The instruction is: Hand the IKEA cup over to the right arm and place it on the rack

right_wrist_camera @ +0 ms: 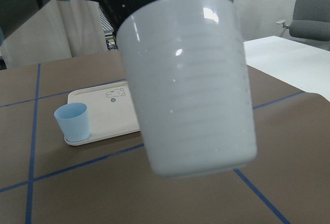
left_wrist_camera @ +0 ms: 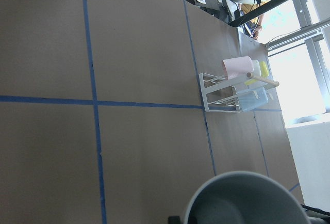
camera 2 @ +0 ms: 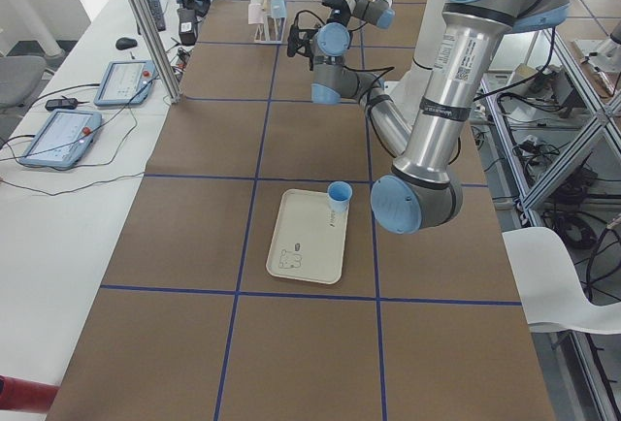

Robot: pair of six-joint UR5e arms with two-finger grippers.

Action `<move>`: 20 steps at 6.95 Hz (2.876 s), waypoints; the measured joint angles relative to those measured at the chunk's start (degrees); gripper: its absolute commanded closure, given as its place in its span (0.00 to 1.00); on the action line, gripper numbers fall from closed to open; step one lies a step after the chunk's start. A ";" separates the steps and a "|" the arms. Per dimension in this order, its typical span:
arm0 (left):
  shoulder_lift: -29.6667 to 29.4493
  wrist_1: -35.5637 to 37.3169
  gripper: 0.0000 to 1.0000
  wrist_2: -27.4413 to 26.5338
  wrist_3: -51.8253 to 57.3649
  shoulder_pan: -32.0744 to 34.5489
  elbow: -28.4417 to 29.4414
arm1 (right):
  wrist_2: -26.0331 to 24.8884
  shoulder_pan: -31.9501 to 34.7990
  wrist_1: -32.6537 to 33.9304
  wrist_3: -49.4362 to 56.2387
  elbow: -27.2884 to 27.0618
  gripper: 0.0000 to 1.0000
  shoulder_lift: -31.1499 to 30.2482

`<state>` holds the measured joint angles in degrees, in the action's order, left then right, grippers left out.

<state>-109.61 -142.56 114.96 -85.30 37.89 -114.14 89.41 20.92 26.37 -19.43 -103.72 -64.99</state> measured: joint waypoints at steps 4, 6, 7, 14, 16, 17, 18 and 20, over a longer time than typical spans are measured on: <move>-0.11 0.26 1.00 -1.08 -0.13 -2.90 -0.10 | -0.09 -0.01 -0.15 0.52 -0.20 0.00 0.09; 0.10 0.27 1.00 -1.74 -0.13 -3.83 0.16 | -0.14 0.00 -0.32 0.53 -0.24 0.01 0.12; 0.03 0.27 1.00 -2.92 -0.13 -4.84 0.28 | -0.21 0.00 -0.34 0.53 -0.28 0.01 0.12; 0.60 0.28 1.00 -4.10 -0.13 -6.14 0.68 | -0.46 -0.01 -0.36 0.53 -0.54 0.14 0.12; 0.62 0.27 1.00 -4.07 -0.13 -6.13 0.68 | -0.45 0.00 -0.35 0.53 -0.54 0.76 0.06; 0.58 0.28 1.00 -4.06 -0.13 -6.13 0.68 | -0.31 0.00 -0.36 0.49 -0.54 0.93 0.05; 0.54 0.28 0.65 -4.02 -0.13 -6.09 0.68 | -0.10 0.00 -0.35 0.35 -0.55 0.97 0.02; 0.24 0.26 0.00 -3.92 -0.08 -6.09 0.73 | 0.10 0.02 -0.36 0.13 -0.56 0.99 0.03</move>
<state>-109.38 -142.30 111.04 -85.37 31.81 -113.40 89.51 20.94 26.01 -19.30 -104.28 -64.96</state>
